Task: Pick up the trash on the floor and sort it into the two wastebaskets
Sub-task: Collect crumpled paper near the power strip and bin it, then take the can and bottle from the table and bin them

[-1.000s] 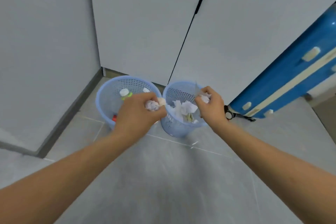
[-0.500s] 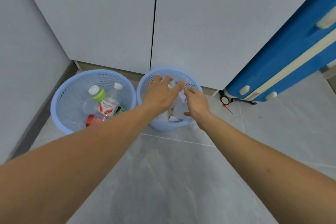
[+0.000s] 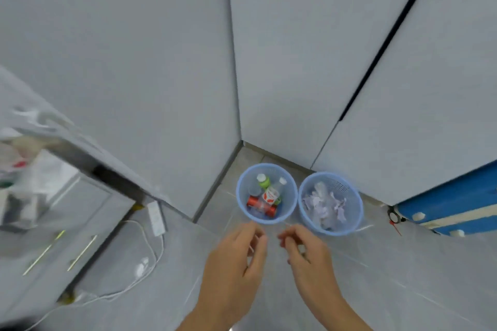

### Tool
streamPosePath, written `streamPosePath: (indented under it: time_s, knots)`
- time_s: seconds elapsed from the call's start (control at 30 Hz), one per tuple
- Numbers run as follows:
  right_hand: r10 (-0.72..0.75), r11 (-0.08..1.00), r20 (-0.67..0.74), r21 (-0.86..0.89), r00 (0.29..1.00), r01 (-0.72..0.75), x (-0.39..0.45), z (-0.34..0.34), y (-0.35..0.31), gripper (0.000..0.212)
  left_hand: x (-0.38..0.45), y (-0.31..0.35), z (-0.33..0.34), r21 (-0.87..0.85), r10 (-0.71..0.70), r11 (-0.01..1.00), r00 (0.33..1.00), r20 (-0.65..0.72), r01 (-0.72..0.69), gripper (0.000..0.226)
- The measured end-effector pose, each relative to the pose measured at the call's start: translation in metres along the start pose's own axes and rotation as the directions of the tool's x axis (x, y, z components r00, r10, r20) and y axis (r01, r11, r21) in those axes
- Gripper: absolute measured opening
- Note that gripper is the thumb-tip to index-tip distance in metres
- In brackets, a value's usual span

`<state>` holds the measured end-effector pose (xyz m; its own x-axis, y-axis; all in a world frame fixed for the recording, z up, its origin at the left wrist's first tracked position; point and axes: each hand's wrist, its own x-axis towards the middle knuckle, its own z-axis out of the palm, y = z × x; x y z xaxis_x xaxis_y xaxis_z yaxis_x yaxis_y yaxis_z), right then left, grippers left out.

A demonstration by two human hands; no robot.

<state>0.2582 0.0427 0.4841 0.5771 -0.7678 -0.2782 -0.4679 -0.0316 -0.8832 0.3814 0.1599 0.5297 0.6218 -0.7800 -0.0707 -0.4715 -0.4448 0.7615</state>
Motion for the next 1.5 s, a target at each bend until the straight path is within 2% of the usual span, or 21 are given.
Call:
streamPosePath:
  time_s: [0.1,0.2,0.27,0.37,0.57,0.67,0.87,0.93,1.03,1.13,1.3,1.4,1.5]
  knots:
    - [-0.080,0.995,0.192,-0.043,0.978,0.089,-0.042,0.030,-0.087,0.038,-0.041,0.017,-0.096,0.050,-0.035,0.998,0.992,-0.119,0.042,0.026]
    - [-0.165,0.965,0.451,-0.110,0.877,0.238,-0.079,0.054,-0.164,0.042,-0.076,0.035,-0.181,0.037,-0.120,0.990,0.953,-0.280,0.135,0.028]
    - [-0.215,0.922,0.587,-0.142,0.781,0.361,-0.098,0.079,-0.207,0.036,-0.105,0.035,-0.236,0.017,-0.228,0.966,0.885,-0.406,0.257,0.028]
    - [-0.253,0.876,0.697,-0.129,0.671,0.465,-0.112,0.107,-0.257,0.026,-0.140,0.031,-0.299,-0.018,-0.323,0.929,0.783,-0.531,0.371,0.028]
    - [-0.205,0.822,0.836,-0.135,0.509,0.553,-0.135,0.206,-0.344,0.019,-0.226,0.001,-0.394,-0.125,-0.476,0.827,0.565,-0.674,0.548,0.019]
    - [-0.192,0.784,0.848,-0.171,0.495,0.597,-0.133,0.267,-0.364,0.021,-0.248,-0.041,-0.417,-0.205,-0.525,0.799,0.490,-0.696,0.565,0.015]
    - [-0.178,0.736,0.826,-0.249,0.534,0.630,-0.106,0.393,-0.378,0.020,-0.255,-0.158,-0.451,-0.265,-0.583,0.755,0.429,-0.690,0.600,0.007]
    - [-0.201,0.674,0.823,-0.277,0.531,0.684,-0.095,0.432,-0.381,0.025,-0.253,-0.197,-0.465,-0.247,-0.596,0.731,0.419,-0.685,0.635,0.013]
    - [-0.284,0.569,0.785,-0.324,0.551,0.756,-0.070,0.493,-0.390,0.039,-0.238,-0.250,-0.482,-0.161,-0.624,0.673,0.437,-0.648,0.722,0.035]
    - [-0.382,0.488,0.708,-0.391,0.594,0.780,-0.036,0.556,-0.390,0.038,-0.213,-0.299,-0.489,-0.095,-0.672,0.617,0.460,-0.580,0.781,0.057]
    - [-0.329,0.403,0.737,-0.455,0.590,0.794,0.016,0.635,-0.357,0.061,-0.174,-0.364,-0.472,-0.028,-0.700,0.611,0.523,-0.485,0.791,0.082]
    - [-0.353,0.368,0.763,-0.418,0.541,0.830,0.034,0.658,-0.332,0.053,-0.159,-0.394,-0.453,0.089,-0.683,0.597,0.563,-0.466,0.798,0.080]
    - [-0.399,0.326,0.768,-0.392,0.501,0.860,0.041,0.667,-0.316,0.039,-0.154,-0.413,-0.440,0.139,-0.659,0.609,0.596,-0.460,0.781,0.062]
